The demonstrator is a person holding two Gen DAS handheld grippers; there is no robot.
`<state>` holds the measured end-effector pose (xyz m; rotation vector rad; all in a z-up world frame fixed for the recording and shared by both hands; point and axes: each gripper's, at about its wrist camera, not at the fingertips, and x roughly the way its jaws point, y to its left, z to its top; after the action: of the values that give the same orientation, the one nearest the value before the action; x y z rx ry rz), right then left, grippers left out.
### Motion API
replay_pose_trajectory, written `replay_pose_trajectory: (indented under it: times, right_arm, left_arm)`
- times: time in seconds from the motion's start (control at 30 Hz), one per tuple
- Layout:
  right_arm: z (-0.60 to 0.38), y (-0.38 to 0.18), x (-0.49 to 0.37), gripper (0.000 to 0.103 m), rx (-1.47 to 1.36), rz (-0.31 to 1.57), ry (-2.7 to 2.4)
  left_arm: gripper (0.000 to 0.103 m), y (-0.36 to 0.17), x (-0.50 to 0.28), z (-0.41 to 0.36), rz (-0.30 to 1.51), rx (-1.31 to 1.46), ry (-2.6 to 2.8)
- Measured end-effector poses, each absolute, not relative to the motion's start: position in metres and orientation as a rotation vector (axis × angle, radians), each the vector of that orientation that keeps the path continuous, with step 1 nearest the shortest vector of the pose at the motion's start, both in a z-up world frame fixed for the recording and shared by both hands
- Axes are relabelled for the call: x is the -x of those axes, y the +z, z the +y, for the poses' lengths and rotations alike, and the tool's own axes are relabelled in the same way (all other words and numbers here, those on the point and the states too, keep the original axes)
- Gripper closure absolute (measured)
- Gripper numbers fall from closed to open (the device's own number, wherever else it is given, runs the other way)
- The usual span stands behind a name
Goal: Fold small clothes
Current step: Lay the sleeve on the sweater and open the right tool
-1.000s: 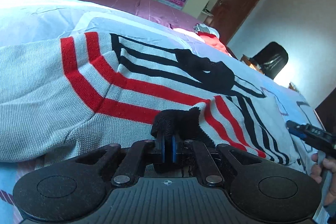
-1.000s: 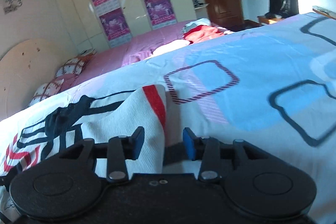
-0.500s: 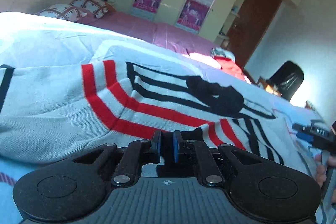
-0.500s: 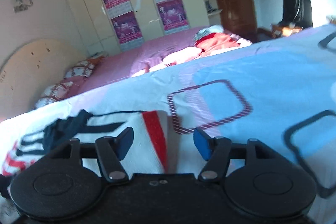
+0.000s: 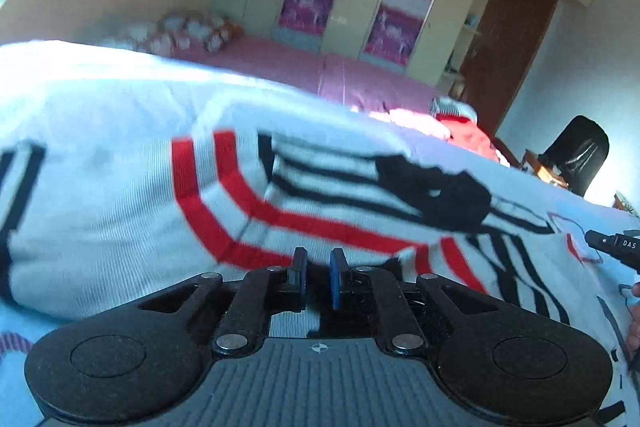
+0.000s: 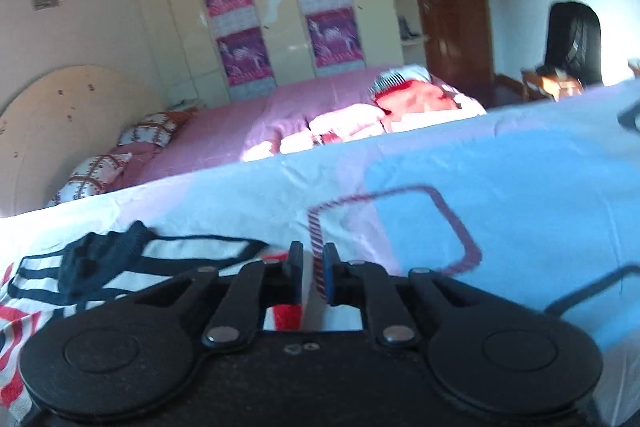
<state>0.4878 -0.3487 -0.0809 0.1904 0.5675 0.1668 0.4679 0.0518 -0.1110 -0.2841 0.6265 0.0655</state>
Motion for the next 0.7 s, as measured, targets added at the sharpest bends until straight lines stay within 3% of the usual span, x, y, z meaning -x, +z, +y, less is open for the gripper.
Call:
replay_pose_trajectory:
  times: [0.07, 0.13, 0.27, 0.3, 0.33, 0.4, 0.43, 0.53, 0.7]
  right_arm:
    - [-0.341, -0.082, -0.496, 0.09, -0.157, 0.597, 0.198]
    - [-0.333, -0.096, -0.509, 0.083, -0.128, 0.728, 0.207]
    - [-0.328, -0.077, -0.466, 0.081, -0.133, 0.66, 0.197]
    - [-0.326, -0.071, -0.447, 0.078, -0.138, 0.622, 0.21]
    - [-0.321, -0.068, -0.426, 0.077, -0.118, 0.594, 0.231]
    - [-0.304, -0.077, -0.396, 0.075, -0.063, 0.615, 0.279]
    - [-0.295, -0.09, -0.393, 0.074, -0.038, 0.691, 0.293]
    - [-0.267, -0.089, -0.371, 0.071, 0.081, 0.672, 0.245]
    - [-0.247, -0.067, -0.346, 0.066, 0.002, 0.661, 0.223]
  left_arm:
    - [0.093, -0.109, -0.476, 0.042, 0.637, 0.265, 0.026]
    - [0.093, -0.123, -0.492, 0.029, 0.762, 0.202, 0.027]
    - [0.091, -0.115, -0.481, 0.022, 0.759, 0.152, 0.065]
    - [0.086, -0.111, -0.47, 0.025, 0.727, 0.17, 0.064]
    - [0.06, -0.113, -0.464, 0.028, 0.725, 0.188, 0.059]
    - [0.032, -0.128, -0.464, 0.03, 0.789, 0.147, 0.068]
    - [0.031, -0.13, -0.46, 0.032, 0.757, 0.138, 0.056]
    - [0.032, -0.117, -0.448, 0.046, 0.727, 0.22, 0.053]
    - [0.032, -0.107, -0.392, 0.124, 0.608, 0.428, 0.133]
